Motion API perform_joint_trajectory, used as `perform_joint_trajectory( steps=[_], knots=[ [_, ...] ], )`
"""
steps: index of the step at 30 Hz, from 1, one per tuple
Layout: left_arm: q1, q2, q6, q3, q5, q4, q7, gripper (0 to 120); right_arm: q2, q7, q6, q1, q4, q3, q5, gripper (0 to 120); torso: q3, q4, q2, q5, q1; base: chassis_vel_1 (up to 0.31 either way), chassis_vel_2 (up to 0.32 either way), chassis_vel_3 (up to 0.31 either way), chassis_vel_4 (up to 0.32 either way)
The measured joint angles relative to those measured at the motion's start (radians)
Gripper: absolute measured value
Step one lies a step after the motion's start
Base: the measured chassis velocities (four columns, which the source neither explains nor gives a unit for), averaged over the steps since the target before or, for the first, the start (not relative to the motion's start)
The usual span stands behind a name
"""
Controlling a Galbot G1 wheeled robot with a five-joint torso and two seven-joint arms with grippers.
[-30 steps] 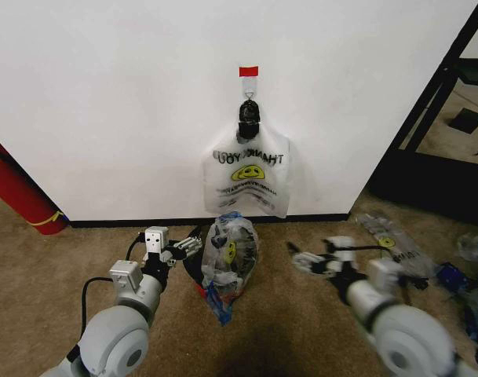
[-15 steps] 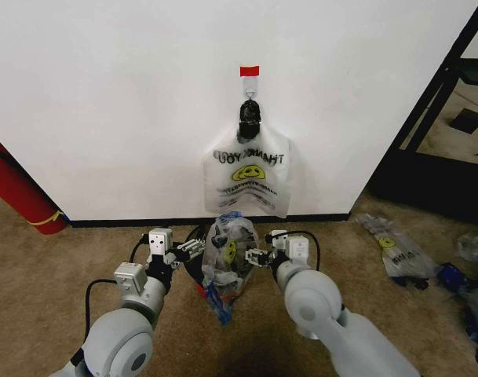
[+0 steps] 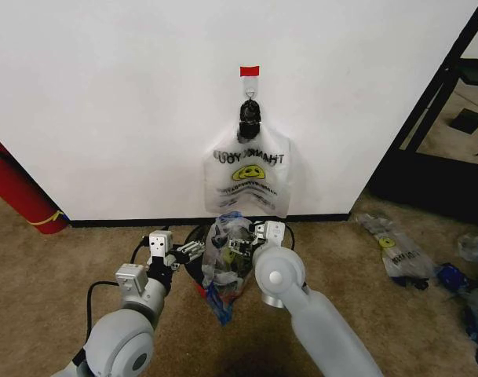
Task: Pick up the garbage bag from the wall and place it over the trash bin.
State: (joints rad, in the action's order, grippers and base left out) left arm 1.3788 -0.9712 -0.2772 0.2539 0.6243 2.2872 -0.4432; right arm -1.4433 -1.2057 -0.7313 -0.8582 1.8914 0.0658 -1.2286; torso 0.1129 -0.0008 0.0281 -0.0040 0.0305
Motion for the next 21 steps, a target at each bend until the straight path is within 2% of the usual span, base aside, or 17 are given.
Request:
perform_joint_trajectory(
  steps=[5,17,21],
  knots=[
    [-0.004,-0.005,-0.003,-0.006,0.002,-0.003,-0.006,100,-0.02,-0.084,-0.001,0.001,-0.003,-0.01,-0.074,98,0.0,-0.0001,0.0,0.0,0.0,0.0,0.0,0.0,0.0],
    [0.0,-0.014,-0.011,-0.012,0.002,-0.007,-0.012,100,-0.049,-0.12,-0.002,0.002,-0.029,-0.055,-0.124,97,0.0,-0.0002,0.0,0.0001,0.0,0.0,0.0,0.0,0.0],
    [-0.001,-0.016,-0.013,-0.015,0.003,-0.007,-0.014,100,-0.049,-0.126,-0.002,0.003,-0.039,-0.061,-0.131,89,0.0,-0.0001,0.0,0.0001,0.0,0.0,0.0,0.0,0.0]
  ],
)
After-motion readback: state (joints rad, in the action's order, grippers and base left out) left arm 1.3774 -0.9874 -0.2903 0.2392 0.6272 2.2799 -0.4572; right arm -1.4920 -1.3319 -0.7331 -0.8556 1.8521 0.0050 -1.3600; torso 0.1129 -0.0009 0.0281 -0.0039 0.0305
